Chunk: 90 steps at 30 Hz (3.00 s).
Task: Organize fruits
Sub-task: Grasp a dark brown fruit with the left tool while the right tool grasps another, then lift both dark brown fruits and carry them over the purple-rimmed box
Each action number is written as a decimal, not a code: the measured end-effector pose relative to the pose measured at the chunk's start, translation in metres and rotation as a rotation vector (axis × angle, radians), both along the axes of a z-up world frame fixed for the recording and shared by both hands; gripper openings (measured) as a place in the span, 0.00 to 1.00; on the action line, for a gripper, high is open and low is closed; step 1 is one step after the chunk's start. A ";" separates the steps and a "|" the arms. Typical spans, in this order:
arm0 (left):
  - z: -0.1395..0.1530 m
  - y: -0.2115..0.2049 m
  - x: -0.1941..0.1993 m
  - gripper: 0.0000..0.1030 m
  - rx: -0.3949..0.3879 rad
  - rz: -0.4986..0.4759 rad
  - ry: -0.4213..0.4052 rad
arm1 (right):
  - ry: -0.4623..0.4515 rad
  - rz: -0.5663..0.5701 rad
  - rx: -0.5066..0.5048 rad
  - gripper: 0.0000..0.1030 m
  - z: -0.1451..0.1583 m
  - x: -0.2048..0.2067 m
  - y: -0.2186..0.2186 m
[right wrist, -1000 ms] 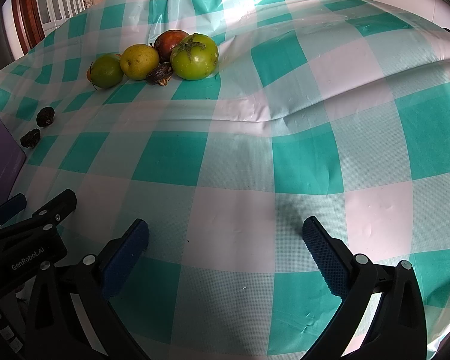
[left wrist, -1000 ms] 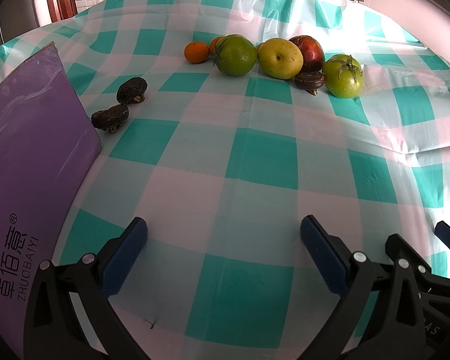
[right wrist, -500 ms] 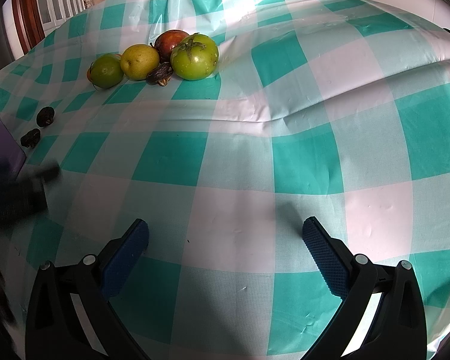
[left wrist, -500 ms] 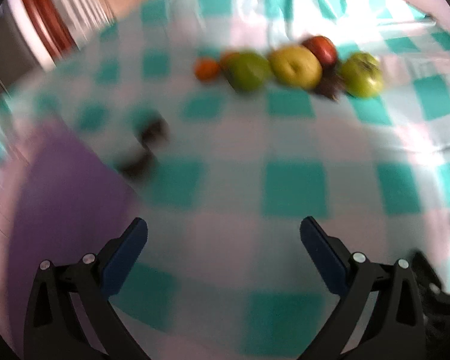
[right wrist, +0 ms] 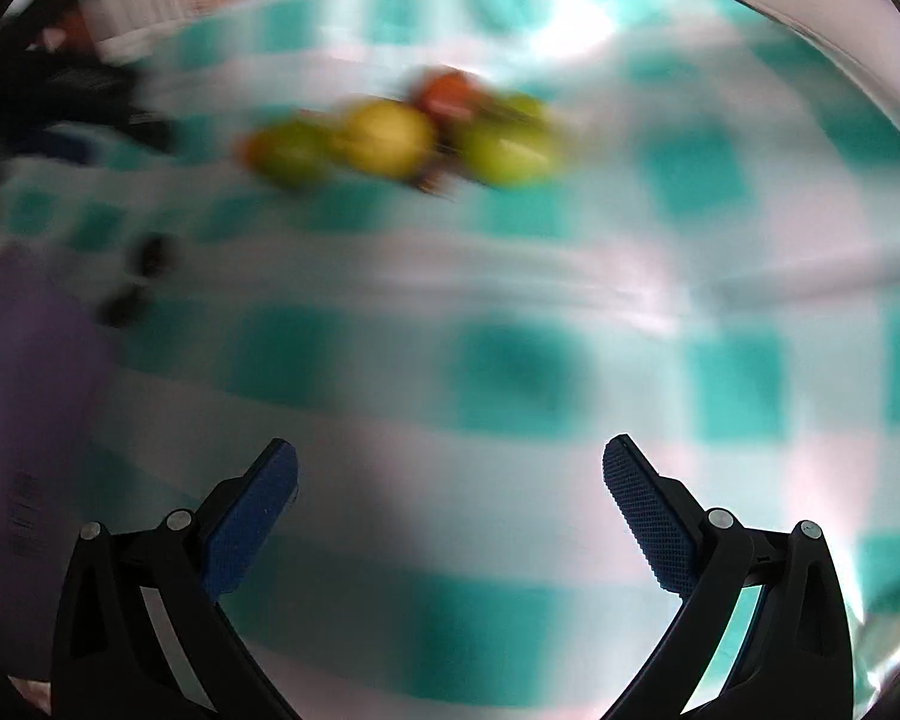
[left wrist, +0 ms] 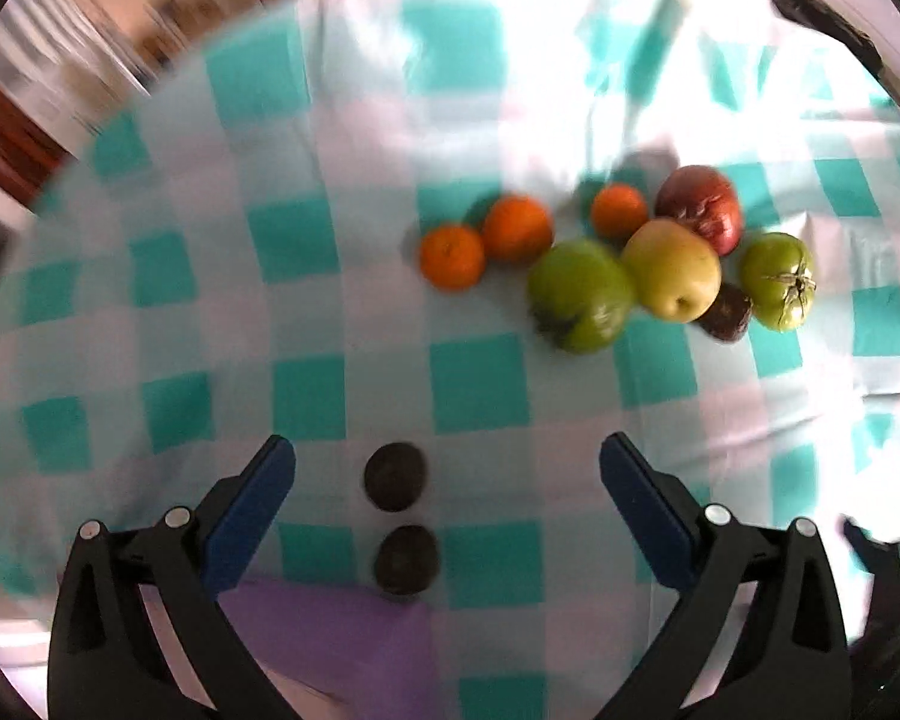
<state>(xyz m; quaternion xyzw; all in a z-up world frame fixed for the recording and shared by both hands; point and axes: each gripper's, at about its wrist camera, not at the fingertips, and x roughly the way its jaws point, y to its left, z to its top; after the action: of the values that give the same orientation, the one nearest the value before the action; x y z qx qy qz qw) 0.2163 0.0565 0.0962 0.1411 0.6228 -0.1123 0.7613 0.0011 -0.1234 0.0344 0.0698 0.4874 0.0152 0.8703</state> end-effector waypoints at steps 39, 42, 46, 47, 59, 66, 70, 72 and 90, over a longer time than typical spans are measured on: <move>0.014 0.093 0.042 0.37 -0.176 -0.137 0.023 | 0.561 0.004 0.477 0.51 -0.023 0.175 0.146; 0.039 0.129 0.055 0.37 -0.222 -0.068 -0.060 | 0.664 0.009 0.433 0.50 -0.024 0.187 0.168; 0.064 0.152 0.049 0.37 -0.288 -0.027 -0.120 | 0.786 -0.006 0.362 0.49 -0.032 0.199 0.192; 0.074 0.165 0.047 0.37 -0.301 -0.017 -0.138 | 0.806 -0.002 0.325 0.48 -0.034 0.200 0.198; 0.081 0.207 0.000 0.37 -0.365 0.105 -0.196 | 0.592 0.015 0.229 0.33 -0.002 0.190 0.180; 0.097 0.154 -0.047 0.37 -0.453 0.106 -0.206 | 0.490 -0.005 0.264 0.33 0.027 0.144 0.121; 0.111 0.112 -0.091 0.37 -0.507 0.100 -0.215 | 0.434 -0.012 0.287 0.33 0.045 0.093 0.085; 0.119 0.083 -0.123 0.37 -0.526 0.088 -0.215 | 0.413 -0.020 0.303 0.33 0.047 0.076 0.055; 0.136 0.127 -0.340 0.37 -0.341 0.429 -0.290 | 0.192 0.360 0.442 0.33 0.156 -0.028 0.090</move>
<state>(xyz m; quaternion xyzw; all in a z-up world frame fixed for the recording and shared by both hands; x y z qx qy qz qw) -0.1235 0.1833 0.2318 -0.1089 0.4953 -0.0306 0.8613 -0.0271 -0.0330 0.1906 0.1714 0.5570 0.2682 0.7671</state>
